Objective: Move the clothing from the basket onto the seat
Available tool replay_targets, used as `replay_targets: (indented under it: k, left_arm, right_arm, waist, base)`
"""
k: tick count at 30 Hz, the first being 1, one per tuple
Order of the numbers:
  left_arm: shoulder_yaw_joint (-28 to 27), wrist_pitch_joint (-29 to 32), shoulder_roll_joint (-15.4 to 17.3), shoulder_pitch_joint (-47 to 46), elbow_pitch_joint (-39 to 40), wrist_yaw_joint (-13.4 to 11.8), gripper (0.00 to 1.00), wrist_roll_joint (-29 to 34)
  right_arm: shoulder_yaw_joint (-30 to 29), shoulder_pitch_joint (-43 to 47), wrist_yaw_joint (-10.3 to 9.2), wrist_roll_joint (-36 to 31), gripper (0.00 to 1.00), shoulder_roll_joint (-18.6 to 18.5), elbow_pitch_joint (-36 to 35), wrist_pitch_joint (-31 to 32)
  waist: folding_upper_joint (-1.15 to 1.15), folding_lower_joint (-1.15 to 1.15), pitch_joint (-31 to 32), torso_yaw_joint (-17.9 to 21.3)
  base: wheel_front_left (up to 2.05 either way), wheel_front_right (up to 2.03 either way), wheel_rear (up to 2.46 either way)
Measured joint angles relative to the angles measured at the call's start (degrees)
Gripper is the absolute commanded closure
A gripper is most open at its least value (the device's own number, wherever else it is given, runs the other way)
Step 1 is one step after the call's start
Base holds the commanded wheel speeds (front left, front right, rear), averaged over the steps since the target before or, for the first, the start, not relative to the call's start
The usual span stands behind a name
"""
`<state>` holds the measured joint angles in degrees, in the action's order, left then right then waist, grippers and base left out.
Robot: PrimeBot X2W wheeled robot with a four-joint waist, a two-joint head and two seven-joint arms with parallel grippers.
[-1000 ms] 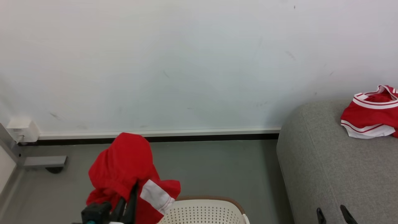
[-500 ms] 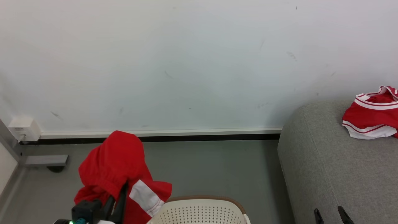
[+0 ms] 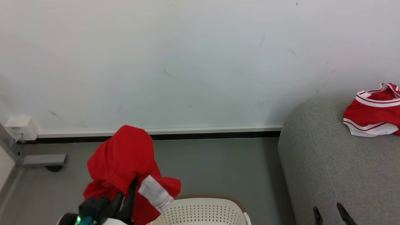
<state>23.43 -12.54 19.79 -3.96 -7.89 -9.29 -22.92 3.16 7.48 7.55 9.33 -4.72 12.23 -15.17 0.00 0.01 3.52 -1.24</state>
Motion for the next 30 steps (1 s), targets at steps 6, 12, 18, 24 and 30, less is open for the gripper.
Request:
replay_targets:
  k: [6,12,18,24,30]
  left_arm:
    - [2.5,1.0,-0.5,-1.9,3.2,0.7,1.00,1.3]
    - [7.2,2.7,-2.8,-4.5,5.2,2.9,1.00,2.5]
    - [12.1,3.4,-7.2,-7.7,3.7,5.2,1.00,3.7]
    - [16.1,2.8,-11.8,-10.5,0.6,7.0,1.00,4.0]
    - [19.0,1.9,-14.3,-12.0,-1.1,8.3,1.00,4.1]
  right_arm:
    - [4.2,-1.6,0.00,-0.1,0.00,-0.6,-2.3,0.0]
    - [12.3,-4.4,0.01,-0.1,0.00,-1.5,-4.3,0.0]
    - [19.7,-8.4,0.01,0.9,0.00,-2.5,-4.9,0.0]
    - [23.7,-11.0,0.00,2.1,0.00,-3.2,-3.9,0.1]
    - [25.0,-12.1,0.01,3.3,0.00,-3.6,-2.2,0.2]
  waist:
    - [0.00,0.00,-0.3,0.3]
    - [0.00,0.00,-0.4,0.5]
    - [0.00,0.00,-0.4,0.7]
    - [0.00,0.00,-0.5,0.9]
    - [0.00,0.00,-0.6,1.3]
  base:
    - [0.00,0.00,0.00]
    - [0.00,0.00,0.00]
    - [0.00,0.00,0.00]
    - [0.00,0.00,0.00]
    - [0.00,0.00,0.00]
